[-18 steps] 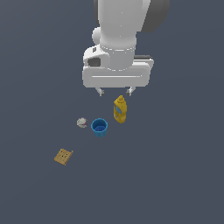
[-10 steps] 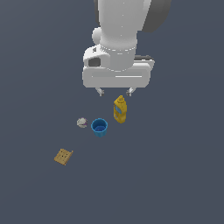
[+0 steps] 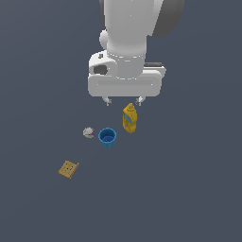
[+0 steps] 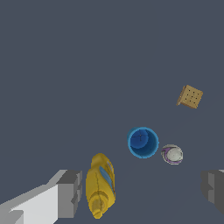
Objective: Pick up a designated object from a clutter of objects.
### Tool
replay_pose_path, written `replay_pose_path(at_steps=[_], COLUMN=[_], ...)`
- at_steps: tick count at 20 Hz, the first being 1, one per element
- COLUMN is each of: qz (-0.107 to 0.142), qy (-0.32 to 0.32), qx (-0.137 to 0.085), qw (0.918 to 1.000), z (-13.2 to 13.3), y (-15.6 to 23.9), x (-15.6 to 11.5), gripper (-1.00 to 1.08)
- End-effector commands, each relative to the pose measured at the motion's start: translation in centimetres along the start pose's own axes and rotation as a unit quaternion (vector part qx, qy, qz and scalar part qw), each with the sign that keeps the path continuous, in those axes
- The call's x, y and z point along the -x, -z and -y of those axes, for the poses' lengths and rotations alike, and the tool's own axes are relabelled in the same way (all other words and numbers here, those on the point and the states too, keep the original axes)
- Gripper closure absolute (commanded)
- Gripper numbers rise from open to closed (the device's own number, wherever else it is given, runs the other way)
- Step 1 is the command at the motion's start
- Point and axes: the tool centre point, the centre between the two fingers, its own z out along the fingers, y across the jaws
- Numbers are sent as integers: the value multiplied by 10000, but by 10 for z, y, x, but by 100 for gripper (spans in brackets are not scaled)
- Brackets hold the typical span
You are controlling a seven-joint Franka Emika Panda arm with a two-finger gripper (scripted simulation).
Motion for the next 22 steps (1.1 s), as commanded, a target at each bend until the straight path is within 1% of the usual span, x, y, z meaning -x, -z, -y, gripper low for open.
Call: replay_pose_path(at_steps=[1,6,10,17,22], qz=[7,16,25,40,49], qy=[-51,-220,-416,-866,-1196], qx=[-17,-72,-123,-197,-212], qw=[10000,9997,9991,9960,9926], z=[-5,-21,-42,-92,-133], y=[-5,-21,-42,-95,-138], x=[-5,-21,-38,-70,-87], gripper=[-92,-92,-92,-92,-92])
